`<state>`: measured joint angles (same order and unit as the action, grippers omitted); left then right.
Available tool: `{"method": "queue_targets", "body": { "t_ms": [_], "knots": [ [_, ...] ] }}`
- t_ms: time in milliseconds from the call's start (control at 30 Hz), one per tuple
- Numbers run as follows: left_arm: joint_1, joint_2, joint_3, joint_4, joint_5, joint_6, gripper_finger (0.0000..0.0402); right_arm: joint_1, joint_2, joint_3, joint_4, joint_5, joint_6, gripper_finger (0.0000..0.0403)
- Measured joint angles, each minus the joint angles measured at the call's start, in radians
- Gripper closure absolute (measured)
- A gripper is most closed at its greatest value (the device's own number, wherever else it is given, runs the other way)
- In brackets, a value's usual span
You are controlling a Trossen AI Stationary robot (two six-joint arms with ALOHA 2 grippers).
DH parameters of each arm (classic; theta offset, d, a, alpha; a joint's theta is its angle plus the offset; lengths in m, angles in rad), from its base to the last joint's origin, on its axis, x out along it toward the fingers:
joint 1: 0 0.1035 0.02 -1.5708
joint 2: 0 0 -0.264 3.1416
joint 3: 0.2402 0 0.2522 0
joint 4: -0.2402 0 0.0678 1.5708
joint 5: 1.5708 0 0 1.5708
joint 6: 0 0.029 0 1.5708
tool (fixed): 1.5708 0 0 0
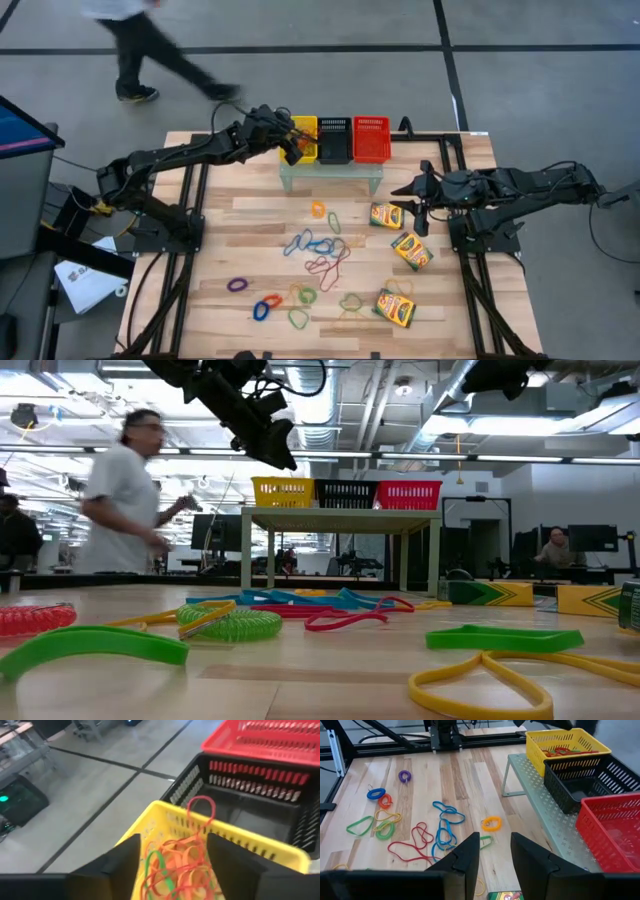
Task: Pick & Place Office Desk Supplies
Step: Put the small blue rubber band into the yellow bin on the shelf
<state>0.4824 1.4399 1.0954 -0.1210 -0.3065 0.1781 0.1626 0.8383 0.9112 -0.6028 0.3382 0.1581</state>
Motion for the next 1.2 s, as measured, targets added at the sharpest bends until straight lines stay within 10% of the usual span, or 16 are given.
{"method": "queue_targets", "body": {
  "t_ms": [467, 1200],
  "knots": [
    [-0.118, -0.151, 0.003, -0.045, -0.003, -0.010, 0.0124, -0.003, 0.000, 0.000, 0.014, 0.003, 0.052, 0.0295],
    [-0.691, -0.241, -0.001, -0.125, -0.028, -0.133, 0.0124, -0.061, 0.000, 0.000, 0.014, 0.003, 0.055, 0.0295]
  ]
}}
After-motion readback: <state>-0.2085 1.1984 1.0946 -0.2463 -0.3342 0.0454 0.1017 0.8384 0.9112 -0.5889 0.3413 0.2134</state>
